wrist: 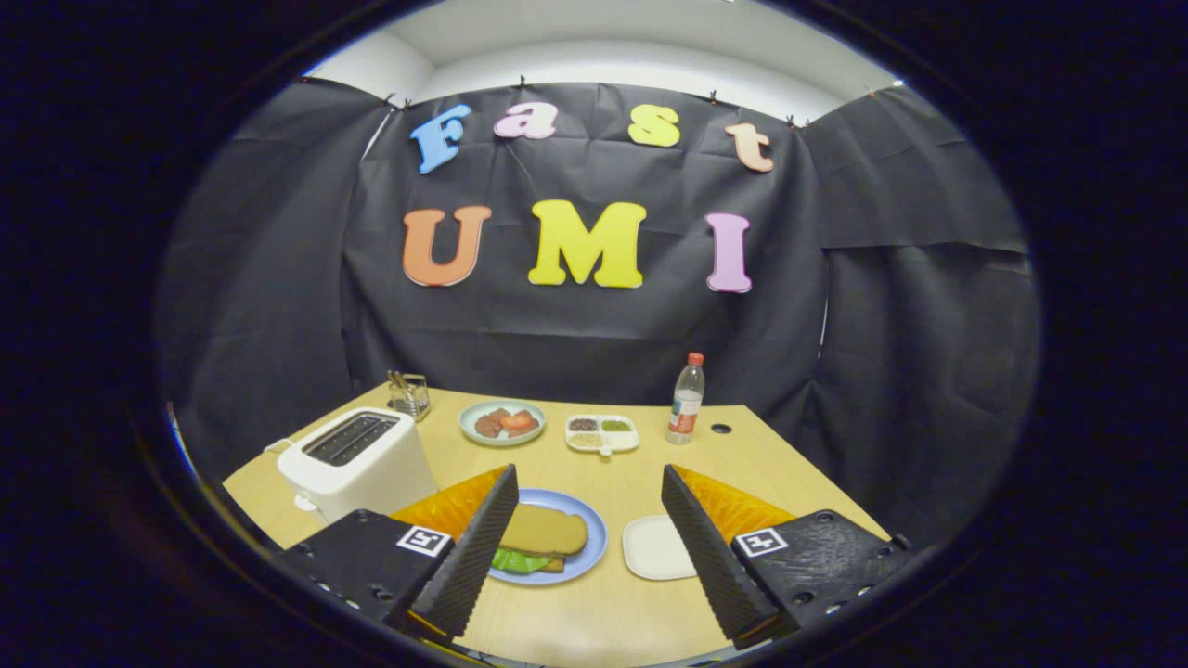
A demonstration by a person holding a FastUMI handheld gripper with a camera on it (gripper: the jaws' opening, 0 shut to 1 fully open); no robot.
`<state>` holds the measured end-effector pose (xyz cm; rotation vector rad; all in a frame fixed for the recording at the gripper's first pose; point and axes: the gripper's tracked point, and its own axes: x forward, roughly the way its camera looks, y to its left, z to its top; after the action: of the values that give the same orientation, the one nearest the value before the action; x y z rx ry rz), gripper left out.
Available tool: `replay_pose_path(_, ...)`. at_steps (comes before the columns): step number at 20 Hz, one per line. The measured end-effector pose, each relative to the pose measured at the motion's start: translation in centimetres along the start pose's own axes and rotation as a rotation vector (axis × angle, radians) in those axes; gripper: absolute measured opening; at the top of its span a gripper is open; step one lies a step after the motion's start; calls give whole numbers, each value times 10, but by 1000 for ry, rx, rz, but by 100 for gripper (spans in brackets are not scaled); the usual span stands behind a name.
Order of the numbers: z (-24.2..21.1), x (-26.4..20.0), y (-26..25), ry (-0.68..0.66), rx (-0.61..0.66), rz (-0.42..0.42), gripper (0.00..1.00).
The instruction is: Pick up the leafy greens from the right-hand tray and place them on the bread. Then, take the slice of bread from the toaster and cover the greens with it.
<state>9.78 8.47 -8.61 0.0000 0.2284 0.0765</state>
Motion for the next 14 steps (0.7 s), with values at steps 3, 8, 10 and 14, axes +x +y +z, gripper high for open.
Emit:
replay_pose_path(3,9,-17,-9,-80,45,13,95)
replay_pose_path(8,14,-35,-29,-102,44,-24,95)
replay_pose_path(10,16,-40,-35,-113,41,-37,95)
replay_pose_path(14,16,-46,-39,-124,48,-44,95)
